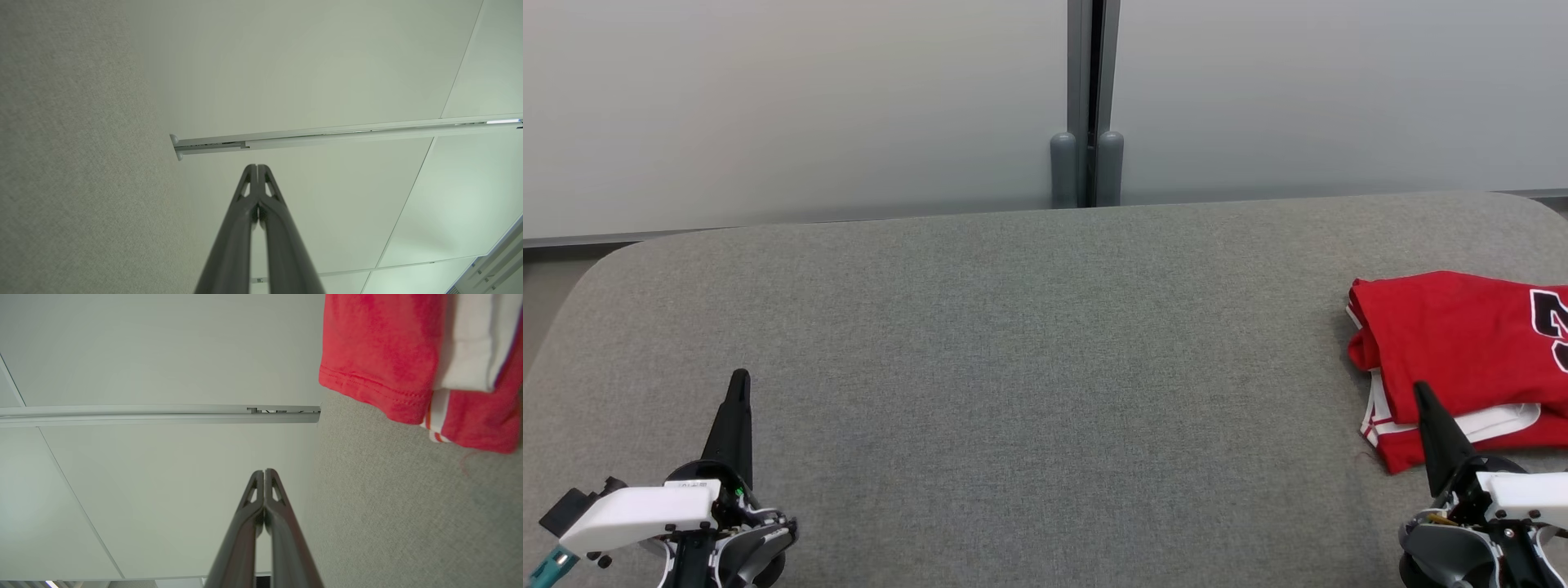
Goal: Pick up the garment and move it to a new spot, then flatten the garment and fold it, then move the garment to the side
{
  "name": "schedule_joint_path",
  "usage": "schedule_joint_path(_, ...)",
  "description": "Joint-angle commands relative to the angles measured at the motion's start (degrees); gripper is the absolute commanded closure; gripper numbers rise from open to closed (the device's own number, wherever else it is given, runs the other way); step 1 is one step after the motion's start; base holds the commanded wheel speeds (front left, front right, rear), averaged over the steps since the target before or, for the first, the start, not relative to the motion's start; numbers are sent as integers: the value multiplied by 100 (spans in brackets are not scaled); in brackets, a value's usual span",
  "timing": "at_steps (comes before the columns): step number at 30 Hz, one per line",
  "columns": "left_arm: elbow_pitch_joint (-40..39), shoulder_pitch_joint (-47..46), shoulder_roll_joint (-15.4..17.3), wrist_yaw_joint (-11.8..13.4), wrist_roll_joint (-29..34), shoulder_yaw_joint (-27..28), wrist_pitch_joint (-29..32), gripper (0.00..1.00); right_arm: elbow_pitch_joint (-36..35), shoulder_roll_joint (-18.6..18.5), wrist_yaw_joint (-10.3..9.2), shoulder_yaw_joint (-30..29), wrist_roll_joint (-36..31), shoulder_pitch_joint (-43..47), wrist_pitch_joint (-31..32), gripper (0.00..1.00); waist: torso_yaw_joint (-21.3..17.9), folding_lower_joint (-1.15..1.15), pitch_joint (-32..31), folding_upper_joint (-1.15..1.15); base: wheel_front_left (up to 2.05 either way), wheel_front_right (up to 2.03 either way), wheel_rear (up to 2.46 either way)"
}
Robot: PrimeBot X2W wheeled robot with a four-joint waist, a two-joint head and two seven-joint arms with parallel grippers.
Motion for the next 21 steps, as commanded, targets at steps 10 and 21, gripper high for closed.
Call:
schedule_joint_path(10, -6, -58, 16, -23, -8, 20, 16, 100, -12, -23, 2, -4, 4, -51, 19, 100, 0, 0, 0, 0, 0, 0, 0)
schedule_joint_path(21, -6, -58, 16, -23, -8, 20, 17, 100, -12, -23, 2, -4, 3, -51, 18, 100, 0, 0, 0, 0, 0, 0, 0)
